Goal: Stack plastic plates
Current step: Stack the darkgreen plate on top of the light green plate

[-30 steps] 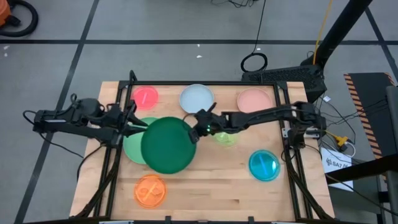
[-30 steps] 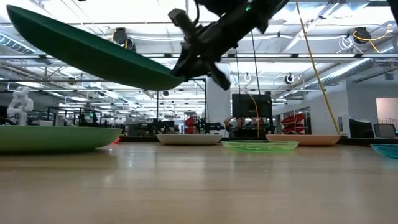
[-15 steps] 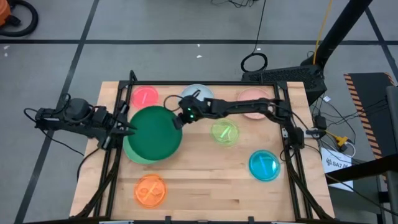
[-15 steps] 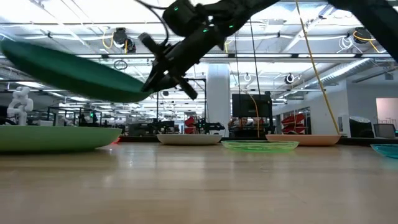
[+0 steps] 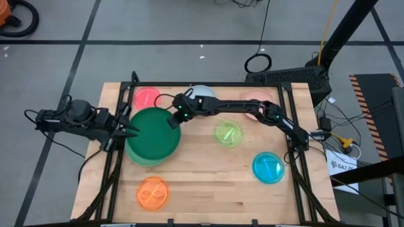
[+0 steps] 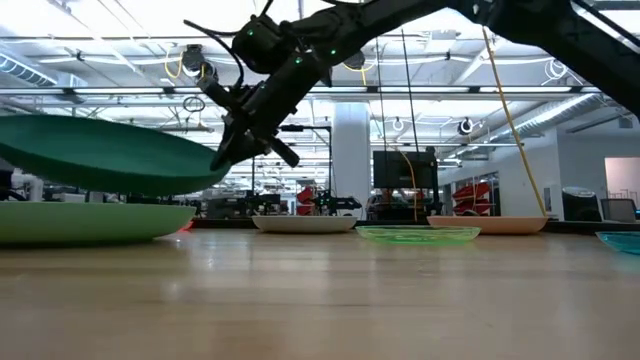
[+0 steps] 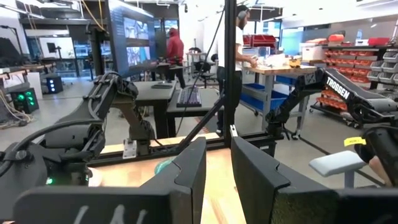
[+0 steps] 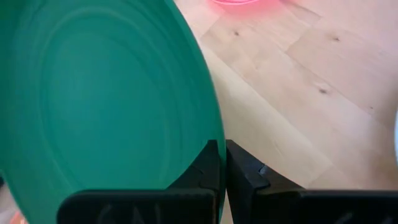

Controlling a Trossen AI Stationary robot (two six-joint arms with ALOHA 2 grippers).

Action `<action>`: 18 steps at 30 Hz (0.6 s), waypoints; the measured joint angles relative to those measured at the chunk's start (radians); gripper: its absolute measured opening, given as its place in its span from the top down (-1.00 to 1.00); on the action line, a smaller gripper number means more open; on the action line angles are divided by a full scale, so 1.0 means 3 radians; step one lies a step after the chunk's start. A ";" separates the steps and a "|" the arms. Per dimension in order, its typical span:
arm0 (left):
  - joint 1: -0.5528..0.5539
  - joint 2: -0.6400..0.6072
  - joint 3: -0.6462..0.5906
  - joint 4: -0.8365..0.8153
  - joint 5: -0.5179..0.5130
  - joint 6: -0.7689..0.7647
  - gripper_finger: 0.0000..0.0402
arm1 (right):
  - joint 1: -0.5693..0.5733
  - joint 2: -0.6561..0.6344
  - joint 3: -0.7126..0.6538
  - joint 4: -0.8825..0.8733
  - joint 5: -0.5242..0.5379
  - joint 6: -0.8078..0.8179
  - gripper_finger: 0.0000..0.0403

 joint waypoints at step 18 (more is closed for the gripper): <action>0.0000 0.0000 0.0000 -0.0021 -0.0001 -0.0047 0.59 | -0.0005 -0.0005 0.0008 -0.0174 0.0189 -0.0027 0.91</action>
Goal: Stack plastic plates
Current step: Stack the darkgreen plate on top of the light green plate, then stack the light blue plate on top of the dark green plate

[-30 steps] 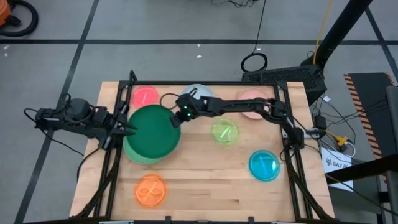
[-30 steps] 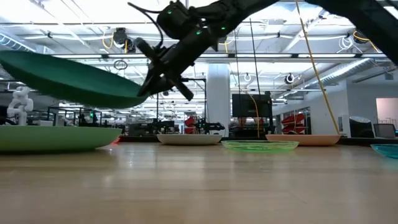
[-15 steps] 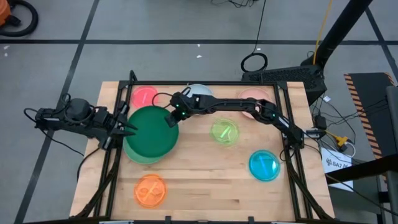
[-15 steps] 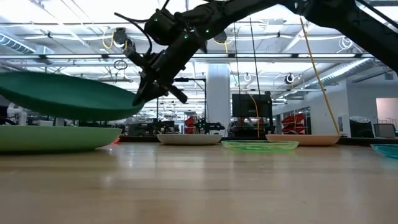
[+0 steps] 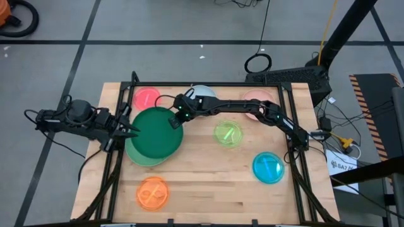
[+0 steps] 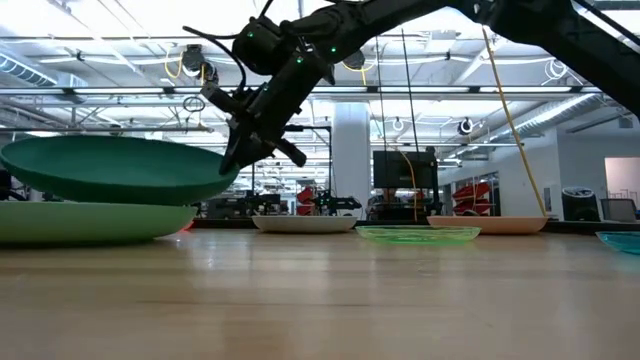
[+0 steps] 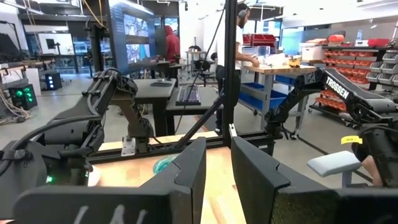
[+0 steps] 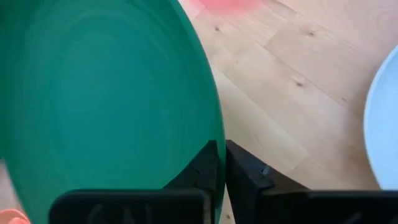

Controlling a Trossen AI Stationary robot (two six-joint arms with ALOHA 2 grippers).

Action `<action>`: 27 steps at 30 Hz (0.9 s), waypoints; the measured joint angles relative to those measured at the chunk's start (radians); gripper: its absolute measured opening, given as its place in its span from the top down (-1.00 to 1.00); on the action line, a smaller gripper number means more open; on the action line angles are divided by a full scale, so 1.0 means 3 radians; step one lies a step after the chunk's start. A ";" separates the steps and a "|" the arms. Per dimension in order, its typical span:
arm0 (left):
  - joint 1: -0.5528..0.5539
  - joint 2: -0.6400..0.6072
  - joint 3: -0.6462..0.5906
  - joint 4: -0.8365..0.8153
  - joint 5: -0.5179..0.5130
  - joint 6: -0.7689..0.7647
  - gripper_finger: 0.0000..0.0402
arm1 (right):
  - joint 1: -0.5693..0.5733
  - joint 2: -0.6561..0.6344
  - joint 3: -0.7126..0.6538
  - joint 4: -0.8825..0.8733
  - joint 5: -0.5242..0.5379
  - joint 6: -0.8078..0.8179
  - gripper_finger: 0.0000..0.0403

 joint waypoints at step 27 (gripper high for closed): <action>0.0000 0.0455 0.0004 0.0018 -0.0173 -0.0118 0.59 | -0.0063 -0.0781 -0.0339 -0.0925 0.0065 -0.1974 0.20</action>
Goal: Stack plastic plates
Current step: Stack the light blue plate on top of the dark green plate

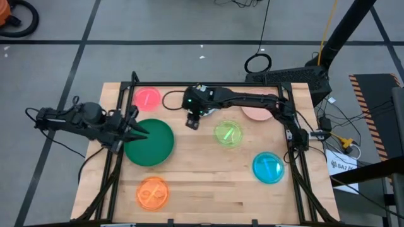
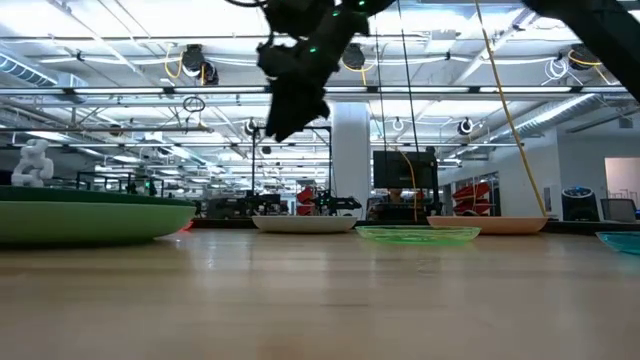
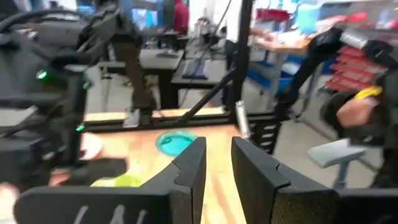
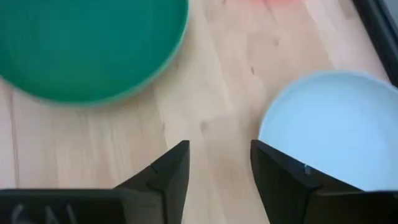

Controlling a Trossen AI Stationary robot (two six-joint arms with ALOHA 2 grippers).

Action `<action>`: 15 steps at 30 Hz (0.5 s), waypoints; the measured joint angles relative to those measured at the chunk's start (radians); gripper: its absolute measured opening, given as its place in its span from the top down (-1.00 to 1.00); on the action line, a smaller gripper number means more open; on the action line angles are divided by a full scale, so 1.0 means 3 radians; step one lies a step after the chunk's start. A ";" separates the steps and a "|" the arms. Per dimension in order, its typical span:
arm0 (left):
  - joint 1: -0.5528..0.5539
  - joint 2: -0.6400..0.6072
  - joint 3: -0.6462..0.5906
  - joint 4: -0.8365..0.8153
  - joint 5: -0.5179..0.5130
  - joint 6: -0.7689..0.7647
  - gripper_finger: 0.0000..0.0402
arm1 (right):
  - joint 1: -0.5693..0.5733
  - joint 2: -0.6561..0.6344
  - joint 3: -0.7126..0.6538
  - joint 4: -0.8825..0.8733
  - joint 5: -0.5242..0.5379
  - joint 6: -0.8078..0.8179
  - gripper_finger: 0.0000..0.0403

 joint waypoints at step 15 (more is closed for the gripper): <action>0.0103 0.1150 -0.0001 0.0782 -0.1112 0.0459 0.59 | 0.0015 -0.2028 -0.2636 0.1625 0.0006 -0.0432 0.25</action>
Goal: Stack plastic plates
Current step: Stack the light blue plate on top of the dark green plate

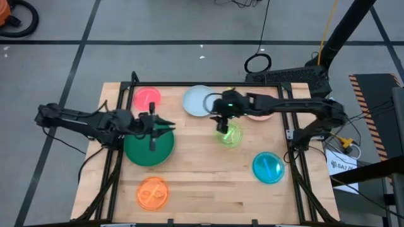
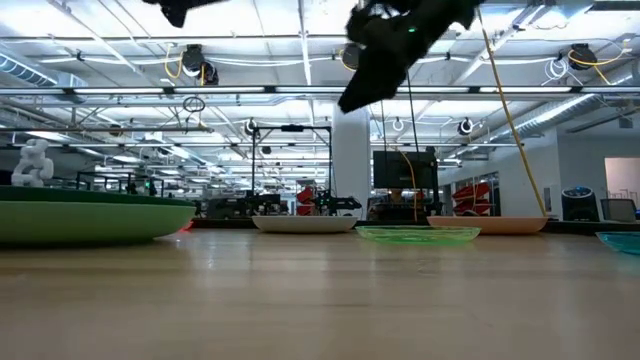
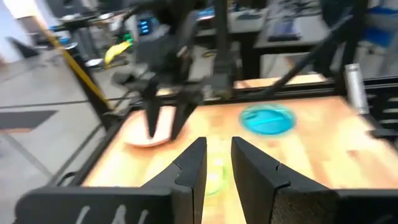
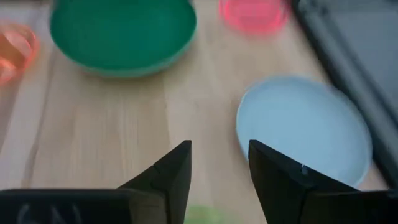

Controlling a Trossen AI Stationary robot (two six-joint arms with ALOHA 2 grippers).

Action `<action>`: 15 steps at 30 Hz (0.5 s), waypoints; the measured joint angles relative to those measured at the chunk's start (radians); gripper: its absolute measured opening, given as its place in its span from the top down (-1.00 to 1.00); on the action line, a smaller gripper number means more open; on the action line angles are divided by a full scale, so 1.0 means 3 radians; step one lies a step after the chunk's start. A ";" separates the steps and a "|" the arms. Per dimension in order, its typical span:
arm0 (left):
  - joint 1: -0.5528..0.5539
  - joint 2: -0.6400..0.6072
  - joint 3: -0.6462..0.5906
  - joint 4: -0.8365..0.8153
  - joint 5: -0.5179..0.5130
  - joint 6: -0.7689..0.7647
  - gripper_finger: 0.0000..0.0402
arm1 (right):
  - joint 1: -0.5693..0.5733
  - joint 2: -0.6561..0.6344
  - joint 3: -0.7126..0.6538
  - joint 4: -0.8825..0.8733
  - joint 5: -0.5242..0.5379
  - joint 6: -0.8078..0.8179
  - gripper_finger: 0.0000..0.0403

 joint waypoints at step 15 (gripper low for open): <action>0.1112 0.1149 0.0000 0.0710 -0.0023 -0.0234 0.59 | -0.0097 -0.1425 -0.1072 0.0792 -0.0008 -0.0726 0.25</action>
